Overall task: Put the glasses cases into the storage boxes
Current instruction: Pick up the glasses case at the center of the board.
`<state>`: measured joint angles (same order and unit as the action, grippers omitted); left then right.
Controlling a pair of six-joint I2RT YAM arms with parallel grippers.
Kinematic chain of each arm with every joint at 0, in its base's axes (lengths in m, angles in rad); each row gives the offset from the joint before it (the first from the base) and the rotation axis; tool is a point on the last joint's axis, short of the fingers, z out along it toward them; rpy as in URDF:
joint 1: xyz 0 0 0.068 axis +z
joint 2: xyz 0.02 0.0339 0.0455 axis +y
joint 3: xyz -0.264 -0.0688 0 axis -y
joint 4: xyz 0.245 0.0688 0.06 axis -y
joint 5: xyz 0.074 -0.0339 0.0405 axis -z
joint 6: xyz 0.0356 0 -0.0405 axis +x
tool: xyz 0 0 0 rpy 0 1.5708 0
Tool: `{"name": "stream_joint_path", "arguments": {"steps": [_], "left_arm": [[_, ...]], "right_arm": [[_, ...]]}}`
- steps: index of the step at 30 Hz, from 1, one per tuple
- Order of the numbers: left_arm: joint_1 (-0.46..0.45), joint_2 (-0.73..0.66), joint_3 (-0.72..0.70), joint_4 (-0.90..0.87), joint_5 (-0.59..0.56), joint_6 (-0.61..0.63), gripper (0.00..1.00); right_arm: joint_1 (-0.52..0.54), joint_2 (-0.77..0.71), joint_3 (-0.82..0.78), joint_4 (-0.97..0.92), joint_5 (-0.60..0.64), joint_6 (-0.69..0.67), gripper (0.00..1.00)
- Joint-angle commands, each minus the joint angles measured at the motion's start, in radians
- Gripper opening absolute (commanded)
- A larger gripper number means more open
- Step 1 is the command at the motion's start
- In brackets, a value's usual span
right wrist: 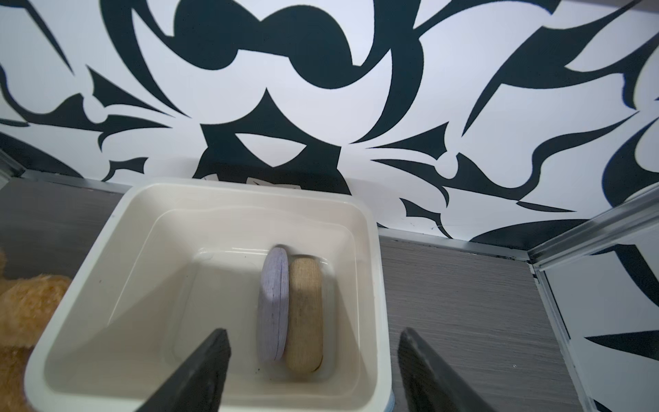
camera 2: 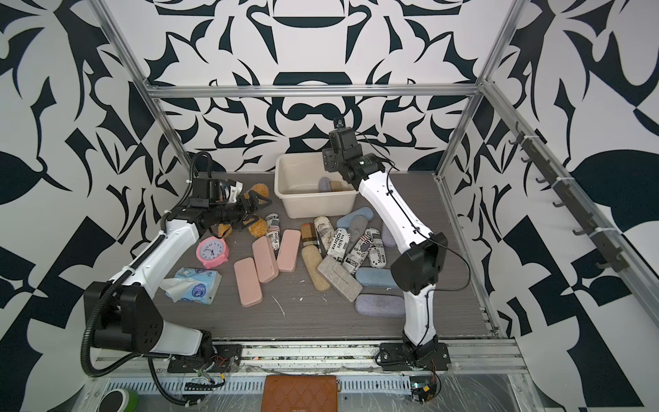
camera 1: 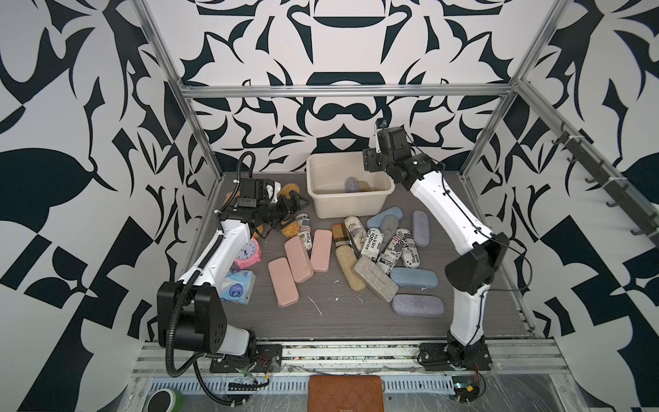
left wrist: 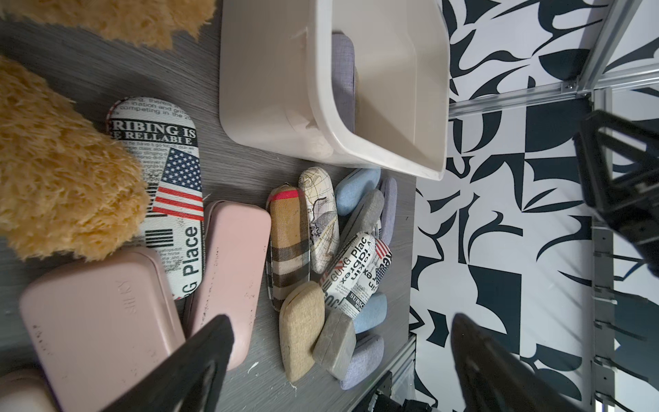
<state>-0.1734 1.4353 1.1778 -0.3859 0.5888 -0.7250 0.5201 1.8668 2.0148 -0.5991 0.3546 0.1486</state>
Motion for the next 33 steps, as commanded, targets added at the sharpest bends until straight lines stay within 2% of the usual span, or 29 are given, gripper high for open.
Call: {"name": "stream_joint_path", "arguments": {"steps": [1,3,6,8,10,15,20,24,26,29,33], "left_arm": [[-0.040,-0.043,0.023,-0.004,0.003,0.033,0.98],[-0.064,-0.050,0.025,-0.008,-0.007,0.042,0.98],[-0.105,-0.046,0.023,-0.008,0.000,0.039,0.98],[-0.126,-0.037,0.028,-0.008,0.010,0.041,0.98],[-0.139,-0.026,0.031,-0.007,0.027,0.039,0.98],[-0.145,-0.022,0.040,-0.014,0.044,0.052,0.98],[-0.145,-0.025,0.052,-0.038,0.043,0.071,0.98],[-0.144,-0.028,0.048,-0.041,0.038,0.072,0.98],[-0.144,-0.026,0.051,-0.041,0.037,0.072,0.98],[-0.144,-0.026,0.051,-0.042,0.039,0.073,0.98],[-0.145,-0.029,0.052,-0.045,0.039,0.073,0.98]], "right_arm": [[0.020,-0.239,-0.287,0.102,0.055,0.089,0.75],[-0.012,-0.349,-0.466,0.103,0.060,0.127,0.75],[-0.126,-0.428,-0.636,0.038,0.026,0.162,0.77],[-0.220,-0.435,-0.698,0.014,-0.081,0.170,0.80],[-0.292,-0.402,-0.726,-0.001,-0.119,0.164,0.84],[-0.401,-0.225,-0.722,0.010,-0.231,0.150,0.88],[-0.466,-0.027,-0.619,-0.025,-0.346,0.124,0.88],[-0.472,0.037,-0.598,-0.028,-0.285,0.110,0.88],[-0.481,0.065,-0.587,-0.040,-0.302,0.100,0.89],[-0.487,0.119,-0.568,-0.053,-0.348,0.097,0.83],[-0.488,0.129,-0.567,-0.038,-0.365,0.101,0.63]]}}
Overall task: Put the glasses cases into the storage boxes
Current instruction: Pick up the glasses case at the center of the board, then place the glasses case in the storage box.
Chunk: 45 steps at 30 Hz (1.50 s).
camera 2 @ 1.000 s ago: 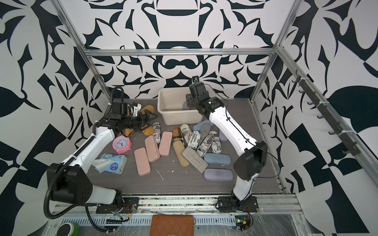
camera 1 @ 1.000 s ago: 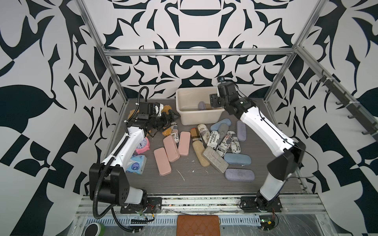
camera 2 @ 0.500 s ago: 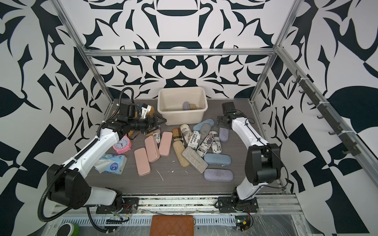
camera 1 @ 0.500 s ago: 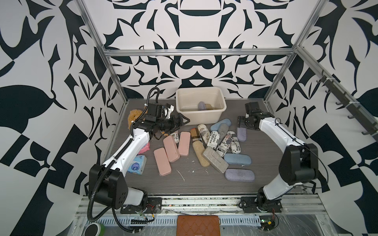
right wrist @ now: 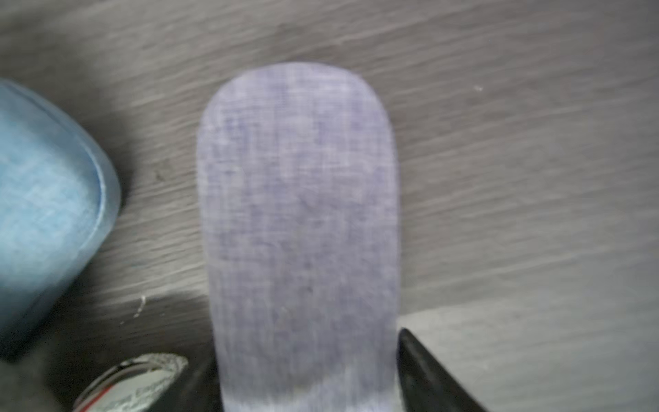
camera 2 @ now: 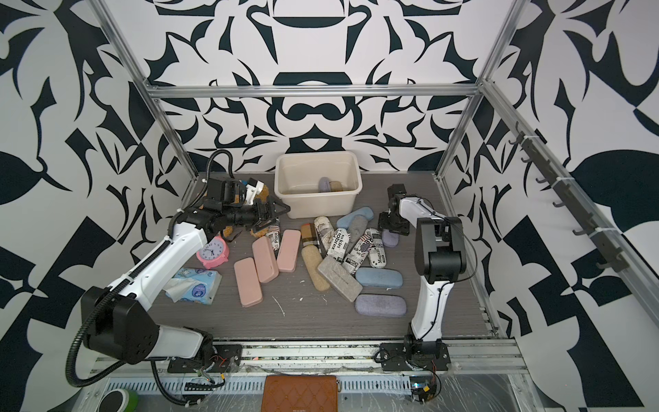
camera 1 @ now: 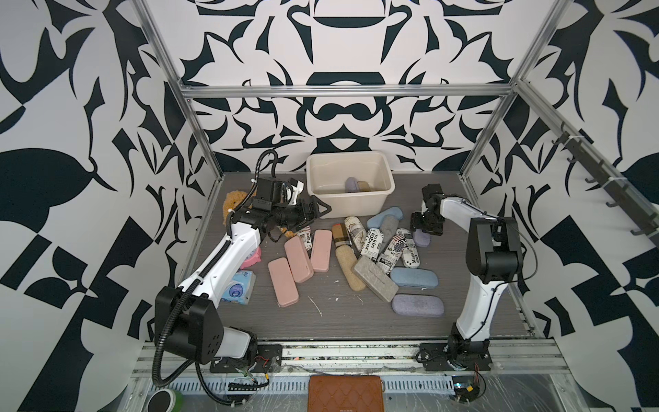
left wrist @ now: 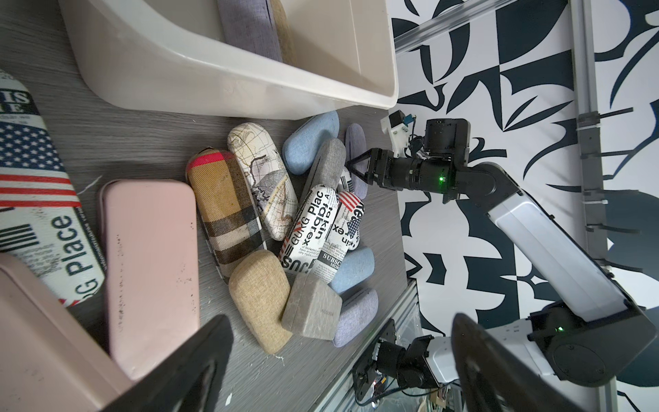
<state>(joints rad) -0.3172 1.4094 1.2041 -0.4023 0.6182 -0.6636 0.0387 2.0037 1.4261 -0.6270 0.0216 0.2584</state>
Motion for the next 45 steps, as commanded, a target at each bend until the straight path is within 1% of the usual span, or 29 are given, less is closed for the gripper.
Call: {"name": "stream_joint_path", "arguments": {"steps": [1,3,5,9,12,13,15,17,18,21,24,29,32,33,34,35,38,40,41,43,45], "left_arm": [[0.000,-0.005,0.026,-0.029,0.009,0.012,0.98],[0.000,-0.007,0.025,-0.029,0.008,0.012,0.99],[0.000,-0.006,0.025,-0.029,0.006,0.012,0.99],[0.000,-0.006,0.028,-0.030,0.008,0.013,0.99],[0.000,-0.006,0.026,-0.030,0.003,0.014,0.99],[0.000,-0.006,0.027,-0.032,0.006,0.013,0.99],[0.000,-0.006,0.028,-0.032,0.009,0.014,0.99],[0.000,-0.009,0.027,-0.032,0.005,0.015,0.99],[0.000,-0.010,0.026,-0.032,0.003,0.016,0.99],[0.000,-0.013,0.029,-0.034,0.002,0.018,0.99],[0.000,-0.017,0.027,-0.033,-0.001,0.018,0.99],[0.000,-0.026,0.026,-0.035,-0.018,0.018,0.99],[0.001,-0.038,0.020,-0.045,-0.073,0.019,0.99],[0.003,-0.042,0.021,-0.054,-0.096,0.019,1.00],[0.007,-0.050,0.021,-0.060,-0.124,0.018,1.00],[0.011,-0.057,0.020,-0.065,-0.144,0.016,0.99],[0.039,-0.087,0.003,-0.069,-0.218,-0.009,0.99],[0.073,-0.114,-0.019,-0.062,-0.271,-0.052,0.99],[0.091,-0.126,-0.034,-0.051,-0.287,-0.073,0.99],[0.140,-0.174,-0.078,-0.004,-0.308,-0.113,0.99],[0.172,-0.189,-0.119,0.036,-0.321,-0.140,0.99]], "right_arm": [[-0.006,-0.011,0.019,-0.006,-0.044,-0.009,0.62],[-0.005,-0.007,0.023,-0.010,-0.053,-0.010,0.62],[-0.005,0.003,0.028,-0.014,-0.065,-0.016,0.67],[-0.004,0.023,0.022,-0.023,-0.068,-0.017,0.72],[-0.003,0.019,0.021,-0.023,-0.056,-0.013,0.72],[-0.003,0.014,0.019,-0.019,-0.056,-0.014,0.71],[-0.003,0.019,0.028,-0.026,-0.056,-0.015,0.66],[-0.004,0.029,0.045,-0.040,-0.074,-0.019,0.49],[-0.002,0.023,0.051,-0.044,-0.074,-0.015,0.44],[0.027,-0.046,0.056,-0.030,-0.041,-0.007,0.42],[0.067,-0.124,0.121,-0.056,0.010,0.004,0.42],[0.147,-0.211,0.276,-0.077,0.106,0.034,0.42],[0.212,-0.215,0.399,-0.091,0.161,0.036,0.42],[0.236,-0.203,0.449,-0.093,0.162,0.033,0.42],[0.259,-0.180,0.505,-0.102,0.162,0.028,0.42],[0.279,-0.156,0.560,-0.118,0.198,0.024,0.42],[0.337,-0.043,0.754,-0.155,0.186,0.021,0.42],[0.375,0.061,0.901,-0.176,0.182,0.018,0.42],[0.389,0.102,0.958,-0.180,0.144,0.021,0.42],[0.411,0.198,1.065,-0.166,0.106,0.039,0.42],[0.417,0.281,1.151,-0.158,0.079,0.071,0.42]]}}
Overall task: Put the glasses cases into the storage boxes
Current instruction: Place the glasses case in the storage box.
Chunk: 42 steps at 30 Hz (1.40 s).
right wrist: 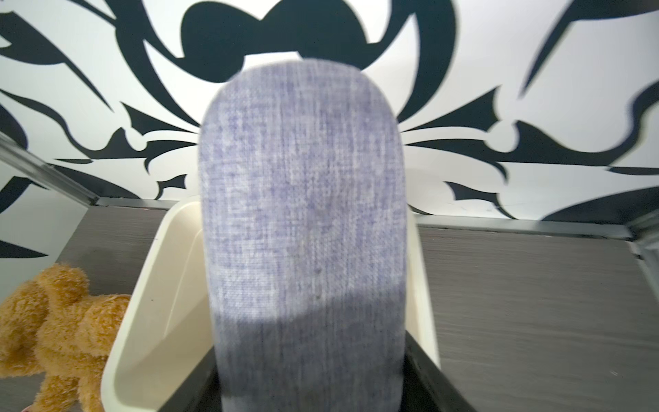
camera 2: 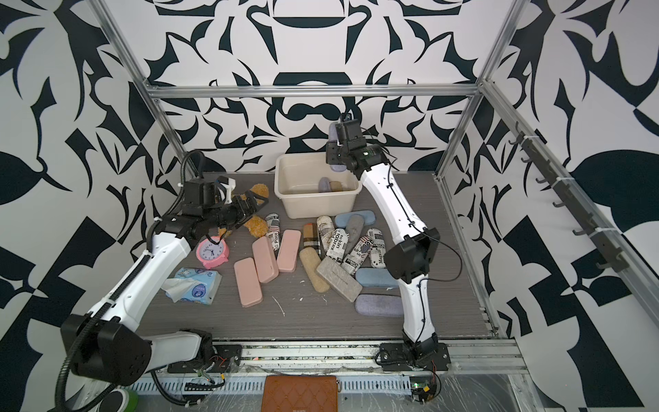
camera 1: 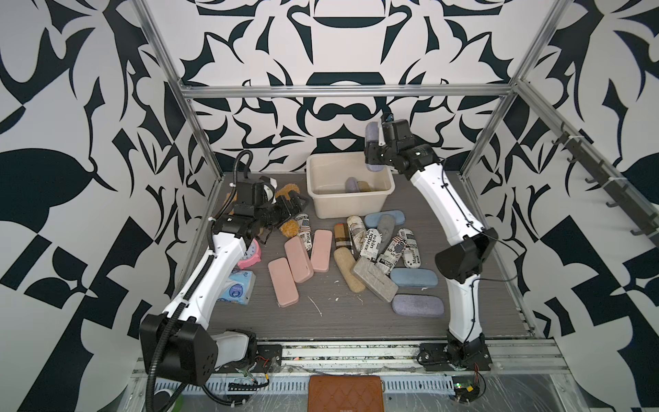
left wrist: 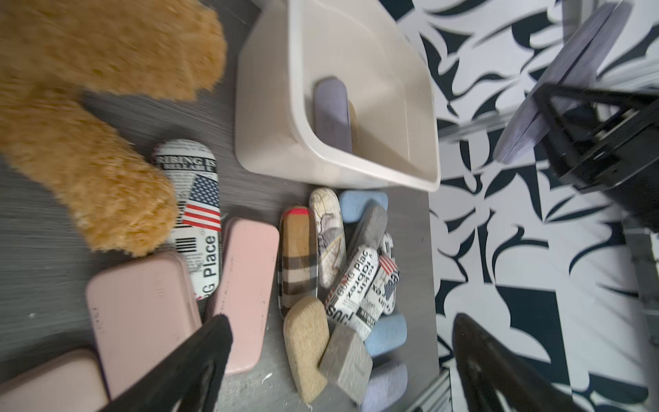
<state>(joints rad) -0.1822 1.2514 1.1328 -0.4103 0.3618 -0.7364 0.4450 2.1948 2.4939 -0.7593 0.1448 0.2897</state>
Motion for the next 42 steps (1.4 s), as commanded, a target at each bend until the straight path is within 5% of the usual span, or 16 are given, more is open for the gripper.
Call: {"name": "stream_joint_path", "arguments": {"steps": [1,12,21,31,33,34,42], "left_arm": [[0.045,-0.030,-0.060,0.059,-0.061,-0.072,0.99],[0.046,0.070,0.001,0.028,0.075,-0.043,0.99],[0.046,0.081,-0.008,0.047,0.098,-0.053,0.99],[0.046,0.095,-0.005,0.050,0.117,-0.055,0.99],[0.046,0.095,-0.005,0.051,0.115,-0.055,0.99],[0.046,0.097,-0.005,0.050,0.118,-0.055,0.99],[0.046,0.107,0.001,0.055,0.126,-0.038,1.00]], "right_arm": [[0.011,0.128,0.114,-0.012,-0.060,0.054,0.42],[0.008,0.359,0.184,0.110,-0.099,0.084,0.45],[-0.005,0.416,0.186,0.081,-0.097,0.043,0.60],[-0.003,0.357,0.142,0.044,-0.102,0.035,0.76],[-0.003,0.334,0.138,0.040,-0.105,0.036,0.81],[-0.003,0.325,0.137,0.036,-0.101,0.037,0.94],[0.006,0.201,0.088,0.037,-0.114,0.012,0.92]]}}
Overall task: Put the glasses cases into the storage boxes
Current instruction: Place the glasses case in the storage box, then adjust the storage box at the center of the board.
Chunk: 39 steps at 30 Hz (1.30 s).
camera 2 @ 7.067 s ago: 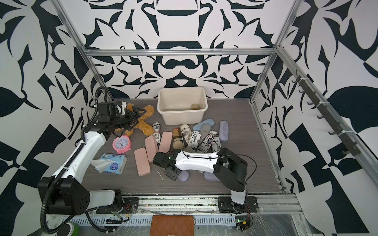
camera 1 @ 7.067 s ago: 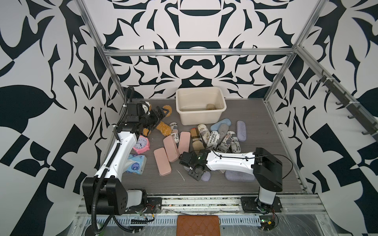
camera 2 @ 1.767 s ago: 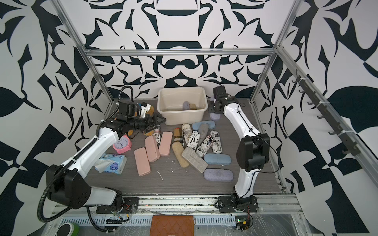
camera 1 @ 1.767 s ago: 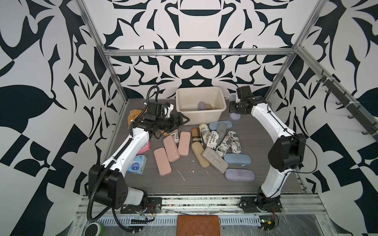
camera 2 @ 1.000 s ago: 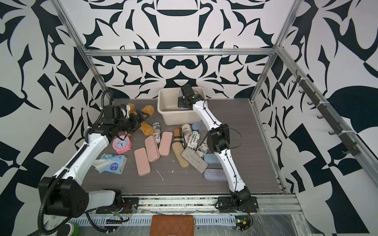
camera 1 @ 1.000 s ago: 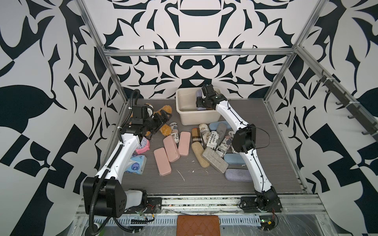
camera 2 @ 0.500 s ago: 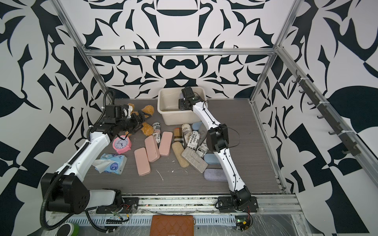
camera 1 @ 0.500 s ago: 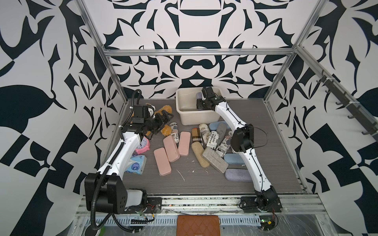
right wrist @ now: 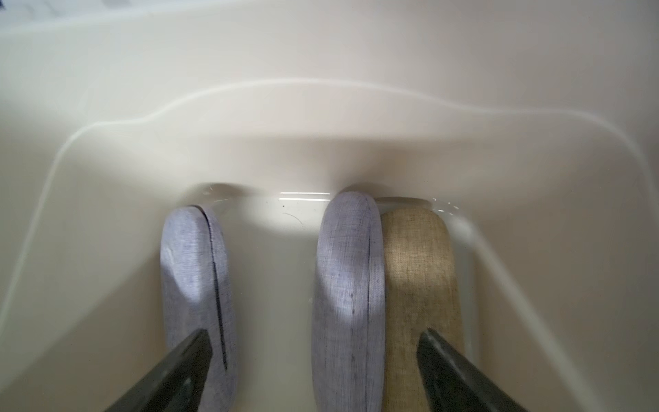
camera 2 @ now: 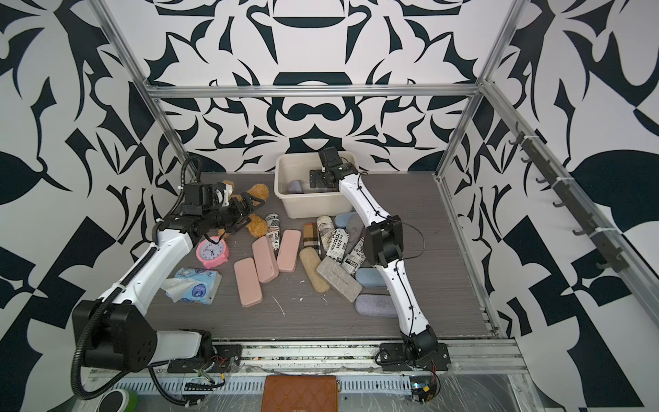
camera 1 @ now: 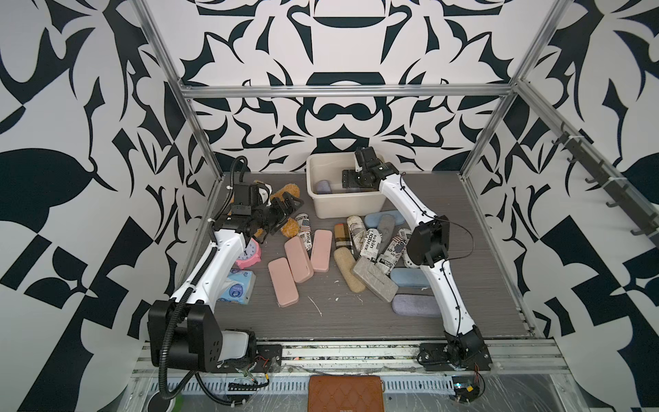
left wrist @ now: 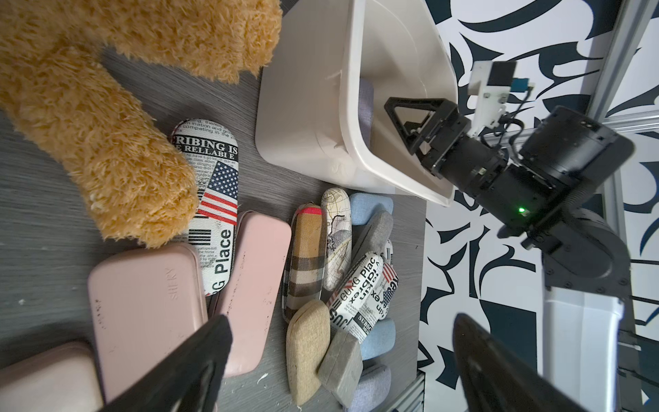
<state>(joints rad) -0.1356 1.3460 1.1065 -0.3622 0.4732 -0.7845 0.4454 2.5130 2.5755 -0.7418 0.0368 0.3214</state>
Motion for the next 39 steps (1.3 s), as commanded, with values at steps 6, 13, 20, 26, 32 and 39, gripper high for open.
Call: {"name": "stream_joint_path", "arguments": {"steps": [6,13,20,26,32,39], "left_arm": [[-0.001,0.065,0.098,-0.018,0.013,0.061,0.98],[-0.024,0.255,0.354,-0.108,-0.008,0.125,0.94],[-0.077,0.518,0.651,-0.246,-0.030,0.191,0.91],[-0.084,0.688,0.820,-0.321,-0.058,0.207,0.76],[-0.086,0.733,0.854,-0.339,-0.102,0.229,0.70],[-0.085,0.774,0.879,-0.346,-0.103,0.259,0.50]], "right_arm": [[0.010,-0.271,-0.028,0.023,-0.007,-0.054,0.89],[-0.059,-0.432,-0.254,0.028,0.123,-0.131,0.88],[-0.163,-0.390,-0.263,-0.044,-0.015,-0.123,0.88],[-0.196,-0.365,-0.320,-0.019,-0.075,-0.122,0.79],[-0.213,-0.370,-0.406,0.044,-0.140,-0.120,0.68],[-0.237,-0.389,-0.518,0.120,-0.219,-0.062,0.32]]}}
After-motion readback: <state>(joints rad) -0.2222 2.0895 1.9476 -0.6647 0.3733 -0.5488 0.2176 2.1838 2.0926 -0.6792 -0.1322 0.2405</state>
